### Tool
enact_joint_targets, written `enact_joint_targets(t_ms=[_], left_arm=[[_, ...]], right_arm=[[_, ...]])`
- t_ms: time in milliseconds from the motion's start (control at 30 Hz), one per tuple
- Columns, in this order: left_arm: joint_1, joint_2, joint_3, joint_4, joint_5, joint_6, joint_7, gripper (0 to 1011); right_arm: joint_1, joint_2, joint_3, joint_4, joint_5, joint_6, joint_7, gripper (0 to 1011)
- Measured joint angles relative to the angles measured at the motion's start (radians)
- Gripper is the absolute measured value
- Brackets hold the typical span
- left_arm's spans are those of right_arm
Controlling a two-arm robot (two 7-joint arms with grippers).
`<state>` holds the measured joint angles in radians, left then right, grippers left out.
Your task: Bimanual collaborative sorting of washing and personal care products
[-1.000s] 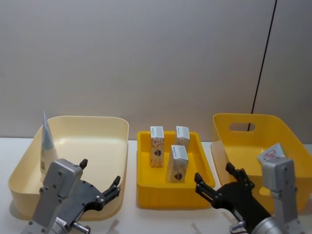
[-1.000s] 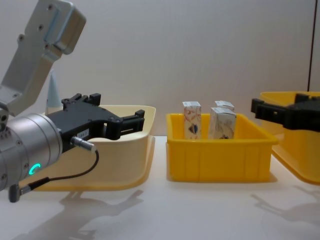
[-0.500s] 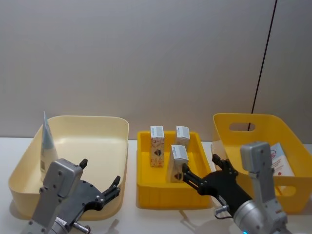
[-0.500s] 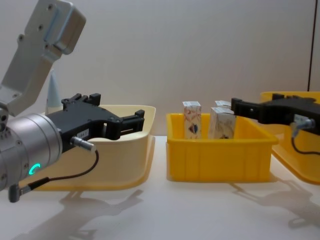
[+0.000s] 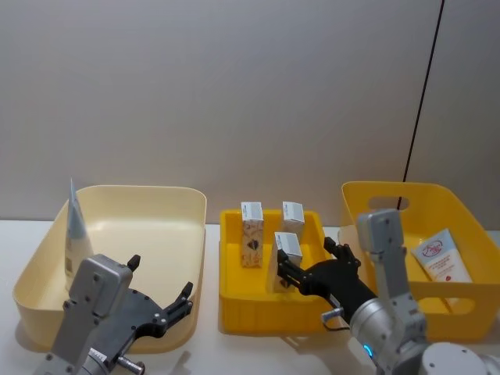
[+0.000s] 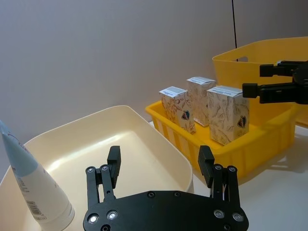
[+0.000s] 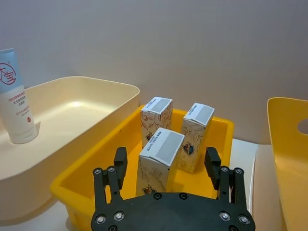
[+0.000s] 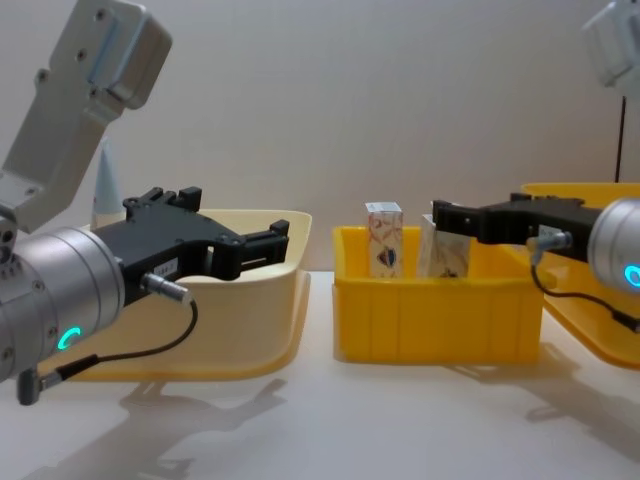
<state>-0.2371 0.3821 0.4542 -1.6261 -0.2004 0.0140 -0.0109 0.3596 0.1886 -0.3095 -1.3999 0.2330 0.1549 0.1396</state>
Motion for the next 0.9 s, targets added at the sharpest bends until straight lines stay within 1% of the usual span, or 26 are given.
enact_joint_targets(t_ms=[300,533,900], left_arm=[[0.000,0.000,0.000,0.000,0.000,0.000,0.000,1003],[0.000,0.000,0.000,0.000,0.000,0.000,0.000,1003],[0.000,0.000,0.000,0.000,0.000,0.000,0.000,1003]], right_arm=[[0.056,-0.037,-0.006,0.086,-0.019,0.015,-0.019,1001],[0.085,-0.063,-0.013,0.142,-0.036,0.028,-0.033,1001],[0.120,-0.099,-0.025,0.214,-0.052,0.025,-0.036,1001]])
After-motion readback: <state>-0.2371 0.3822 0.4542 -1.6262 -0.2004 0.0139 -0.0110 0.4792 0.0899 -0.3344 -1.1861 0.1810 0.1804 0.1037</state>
